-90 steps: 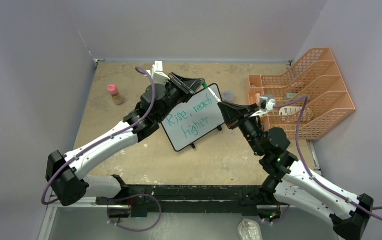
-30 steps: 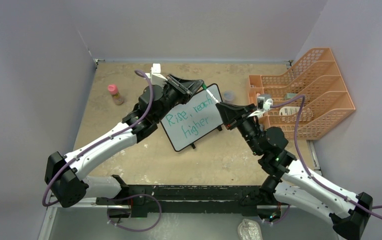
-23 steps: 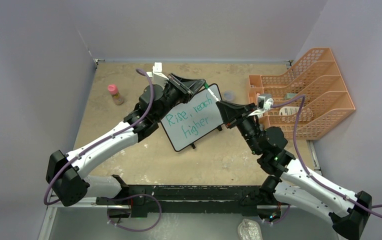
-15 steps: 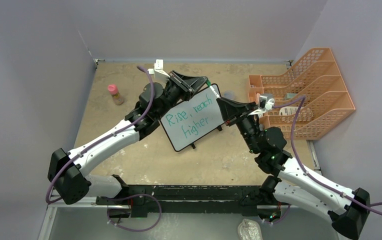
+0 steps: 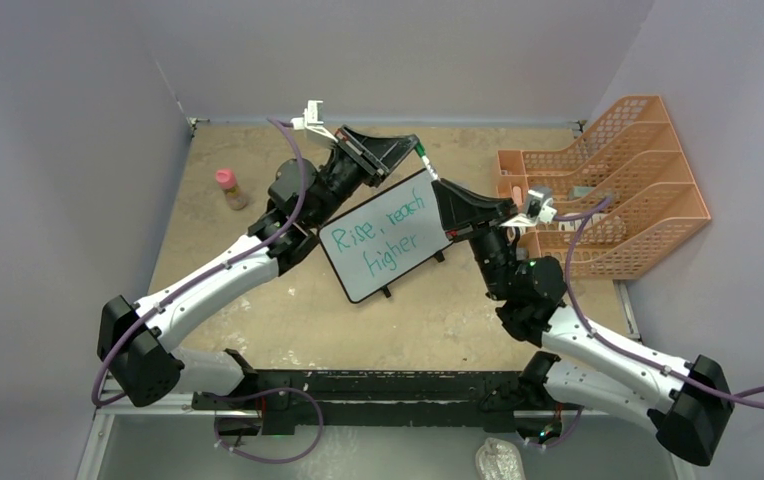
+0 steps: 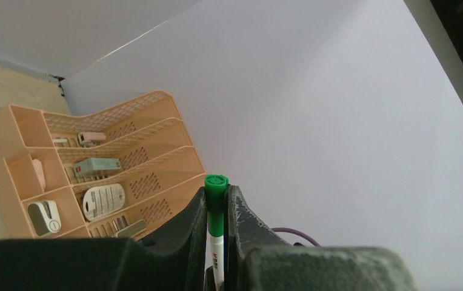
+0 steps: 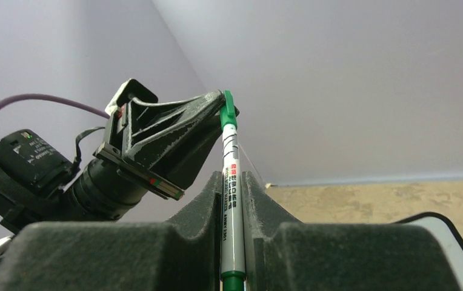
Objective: Write a sentence on the whiteboard
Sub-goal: Close the whiteboard marker at the center of the board.
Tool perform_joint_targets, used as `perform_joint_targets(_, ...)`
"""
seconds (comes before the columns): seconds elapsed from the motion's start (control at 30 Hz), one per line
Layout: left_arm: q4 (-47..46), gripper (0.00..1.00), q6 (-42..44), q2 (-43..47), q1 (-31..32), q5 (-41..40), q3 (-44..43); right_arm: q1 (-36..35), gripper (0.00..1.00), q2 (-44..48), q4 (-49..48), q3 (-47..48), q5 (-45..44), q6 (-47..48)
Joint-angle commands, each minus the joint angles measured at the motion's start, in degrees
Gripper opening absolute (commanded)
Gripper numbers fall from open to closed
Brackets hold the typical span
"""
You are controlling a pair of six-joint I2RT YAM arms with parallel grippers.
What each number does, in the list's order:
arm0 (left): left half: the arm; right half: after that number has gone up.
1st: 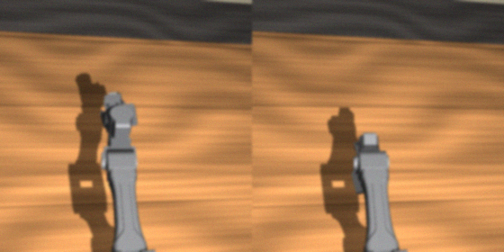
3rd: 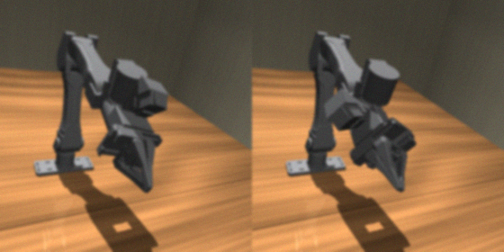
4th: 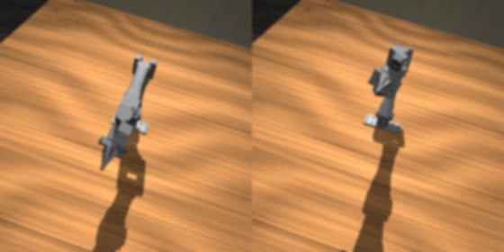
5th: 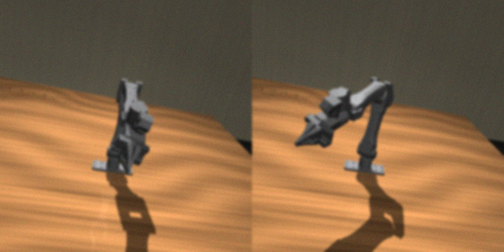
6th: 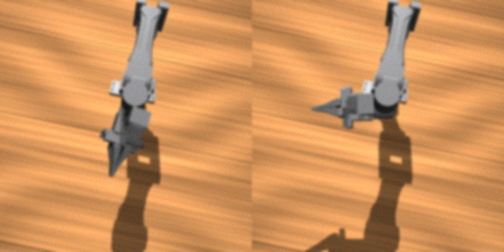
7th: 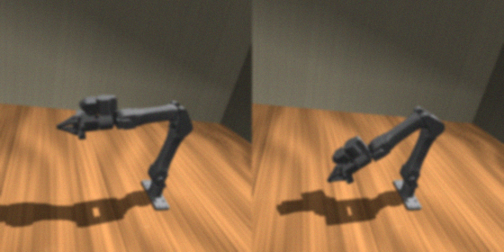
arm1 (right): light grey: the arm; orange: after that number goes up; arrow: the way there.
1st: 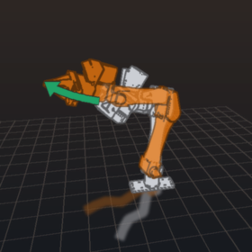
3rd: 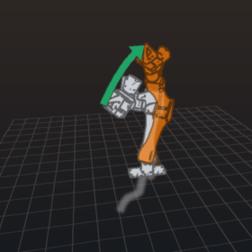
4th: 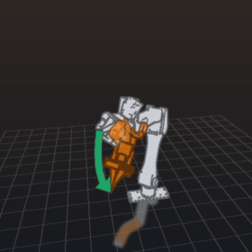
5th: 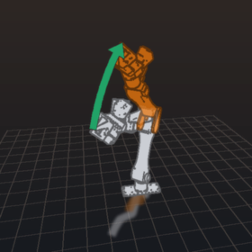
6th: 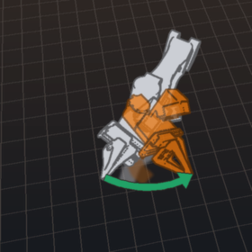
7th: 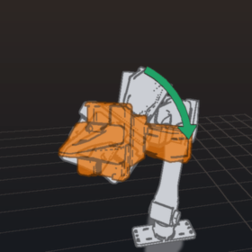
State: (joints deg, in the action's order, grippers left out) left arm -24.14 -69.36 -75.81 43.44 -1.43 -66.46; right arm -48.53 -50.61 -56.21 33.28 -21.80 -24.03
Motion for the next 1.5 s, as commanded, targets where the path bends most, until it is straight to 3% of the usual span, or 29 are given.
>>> perform_joint_targets(0.0, -5.41, 0.00, 2.06, 1.78, 0.77, 8.37, 0.26, 0.46, 0.00, -2.36, -10.57, 1.30, -5.36, -0.42)
perform_joint_targets(0.33, -13.07, 0.00, 2.87, 3.36, 0.86, 9.83, 4.84, 0.46, 0.00, -5.66, -15.06, 2.81, -7.74, -1.98)
perform_joint_targets(0.4, -14.03, 0.08, 3.97, 3.58, 0.82, 9.73, 5.09, 0.46, 0.00, -6.32, -15.58, 3.19, -7.71, -1.88)
perform_joint_targets(0.57, -8.39, 0.42, 10.07, 5.19, -0.16, 8.23, 3.26, 0.46, 0.00, -6.34, -14.71, 3.10, -7.71, -2.57)
perform_joint_targets(0.67, -4.42, 0.49, 11.96, 5.74, -3.48, 10.55, 2.58, 0.46, 0.00, -5.35, -12.08, 3.64, -7.59, -2.86)
perform_joint_targets(0.9, -4.12, 0.53, 9.51, 2.53, -14.20, 26.40, 1.07, 0.50, 0.00, -2.41, -8.98, 3.13, -4.88, -5.36)
perform_joint_targets(1.1, -10.66, 0.53, 5.93, -4.51, -15.95, 38.81, -5.22, 0.52, 0.00, -1.66, -8.81, 3.10, -1.17, -6.61)
perform_joint_targets(1.3, -18.05, 0.53, 0.41, -7.94, -15.94, 43.63, -7.41, 0.49, 0.00, -1.05, -8.24, 3.51, -0.16, -6.53)
perform_joint_targets(1.47, -16.67, 0.54, 0.98, -7.51, -15.93, 43.27, -8.82, 0.53, 0.00, -1.43, -7.87, 3.63, 0.31, -6.91)
